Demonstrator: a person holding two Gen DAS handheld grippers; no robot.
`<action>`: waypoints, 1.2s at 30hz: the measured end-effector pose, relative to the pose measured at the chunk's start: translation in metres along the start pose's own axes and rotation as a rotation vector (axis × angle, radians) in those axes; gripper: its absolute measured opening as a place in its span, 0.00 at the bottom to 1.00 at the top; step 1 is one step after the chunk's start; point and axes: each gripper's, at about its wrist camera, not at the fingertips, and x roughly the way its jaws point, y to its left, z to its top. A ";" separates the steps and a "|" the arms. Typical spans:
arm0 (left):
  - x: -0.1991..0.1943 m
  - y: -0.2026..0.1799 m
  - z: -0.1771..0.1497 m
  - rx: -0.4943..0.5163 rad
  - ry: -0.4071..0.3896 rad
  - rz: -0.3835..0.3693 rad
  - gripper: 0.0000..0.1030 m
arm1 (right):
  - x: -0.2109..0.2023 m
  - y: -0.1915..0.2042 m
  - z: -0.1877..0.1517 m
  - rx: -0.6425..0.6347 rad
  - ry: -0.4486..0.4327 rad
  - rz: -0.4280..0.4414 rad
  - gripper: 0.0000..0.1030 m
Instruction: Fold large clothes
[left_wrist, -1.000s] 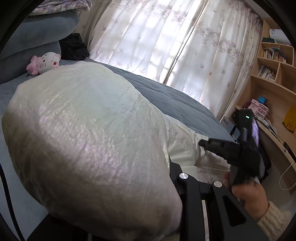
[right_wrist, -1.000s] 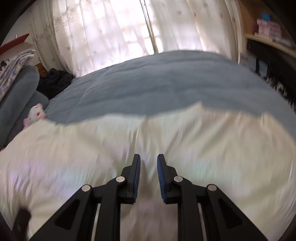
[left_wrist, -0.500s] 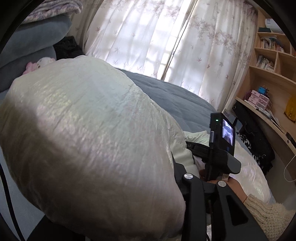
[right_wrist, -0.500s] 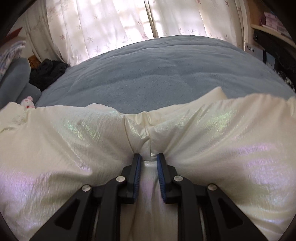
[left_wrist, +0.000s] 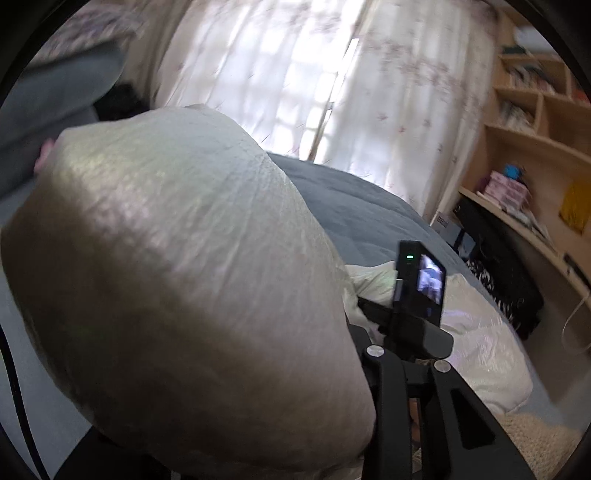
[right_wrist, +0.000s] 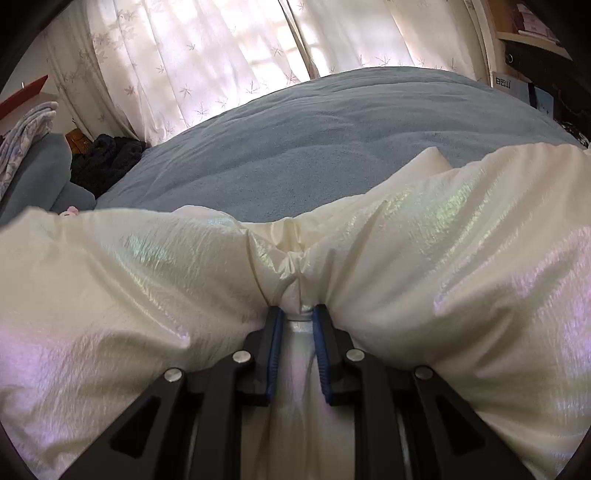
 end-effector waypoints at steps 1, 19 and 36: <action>-0.003 -0.013 0.001 0.047 -0.014 0.000 0.29 | 0.000 -0.001 0.000 0.004 0.000 0.005 0.17; -0.016 -0.200 -0.031 0.795 -0.055 0.084 0.29 | -0.085 -0.072 0.035 0.182 0.245 0.270 0.17; 0.054 -0.330 -0.171 1.332 0.059 0.088 0.41 | -0.259 -0.306 -0.092 0.603 -0.039 -0.274 0.18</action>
